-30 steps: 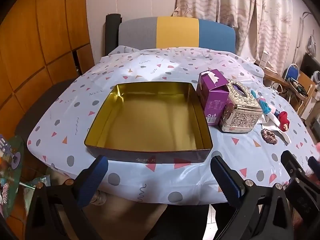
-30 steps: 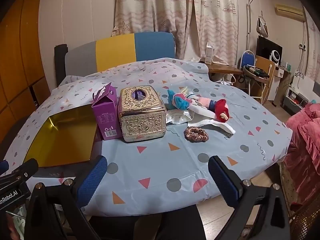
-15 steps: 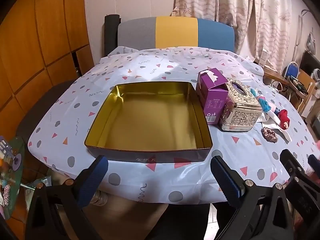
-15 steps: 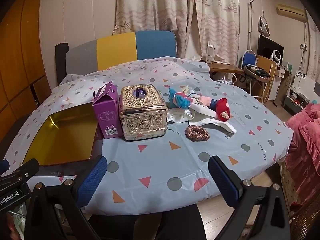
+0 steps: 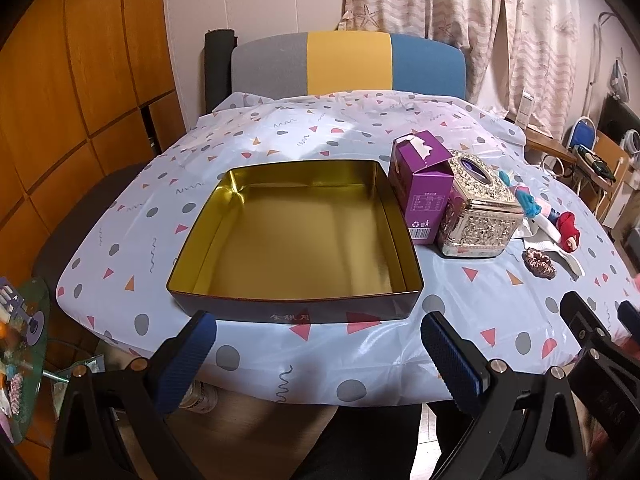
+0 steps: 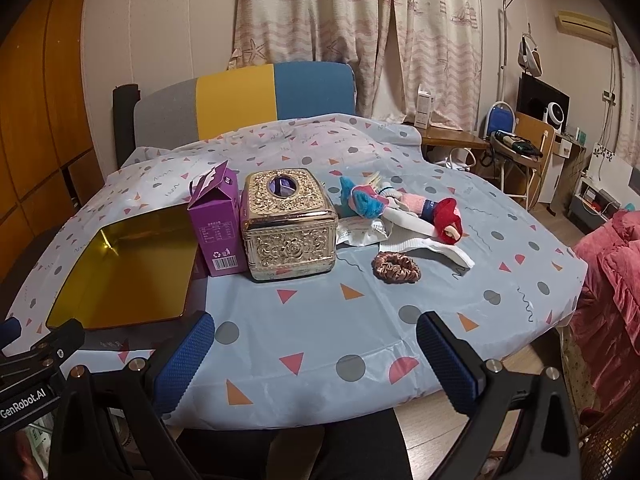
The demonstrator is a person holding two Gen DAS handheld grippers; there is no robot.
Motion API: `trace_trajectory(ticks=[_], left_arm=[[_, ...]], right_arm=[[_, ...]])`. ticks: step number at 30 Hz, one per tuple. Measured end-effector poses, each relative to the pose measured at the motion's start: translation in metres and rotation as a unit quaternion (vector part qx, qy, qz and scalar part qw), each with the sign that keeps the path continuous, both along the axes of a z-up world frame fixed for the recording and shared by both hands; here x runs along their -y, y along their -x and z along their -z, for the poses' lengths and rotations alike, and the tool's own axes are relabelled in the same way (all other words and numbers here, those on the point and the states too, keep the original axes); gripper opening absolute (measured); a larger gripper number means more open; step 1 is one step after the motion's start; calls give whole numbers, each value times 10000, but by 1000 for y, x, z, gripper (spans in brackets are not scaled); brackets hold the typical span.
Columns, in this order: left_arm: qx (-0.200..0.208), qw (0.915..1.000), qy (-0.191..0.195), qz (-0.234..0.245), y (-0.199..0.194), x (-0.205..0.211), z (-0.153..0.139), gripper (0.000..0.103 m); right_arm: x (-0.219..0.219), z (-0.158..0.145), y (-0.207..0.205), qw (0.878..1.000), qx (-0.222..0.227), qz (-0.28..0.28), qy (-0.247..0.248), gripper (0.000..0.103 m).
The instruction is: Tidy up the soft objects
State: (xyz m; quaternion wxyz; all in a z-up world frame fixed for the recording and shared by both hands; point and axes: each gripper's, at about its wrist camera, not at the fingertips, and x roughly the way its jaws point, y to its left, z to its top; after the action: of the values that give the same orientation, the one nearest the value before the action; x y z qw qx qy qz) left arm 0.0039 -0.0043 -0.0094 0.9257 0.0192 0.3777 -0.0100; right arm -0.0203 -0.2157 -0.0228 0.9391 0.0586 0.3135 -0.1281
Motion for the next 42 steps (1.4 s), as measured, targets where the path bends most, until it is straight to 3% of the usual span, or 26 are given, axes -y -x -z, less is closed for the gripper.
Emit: trace_trajectory(ticks=[42], left_arm=[[-128, 9999, -5, 44, -4, 2, 3, 103]], right_arm=[[3, 2, -2, 9999, -44, -35, -93, 103]])
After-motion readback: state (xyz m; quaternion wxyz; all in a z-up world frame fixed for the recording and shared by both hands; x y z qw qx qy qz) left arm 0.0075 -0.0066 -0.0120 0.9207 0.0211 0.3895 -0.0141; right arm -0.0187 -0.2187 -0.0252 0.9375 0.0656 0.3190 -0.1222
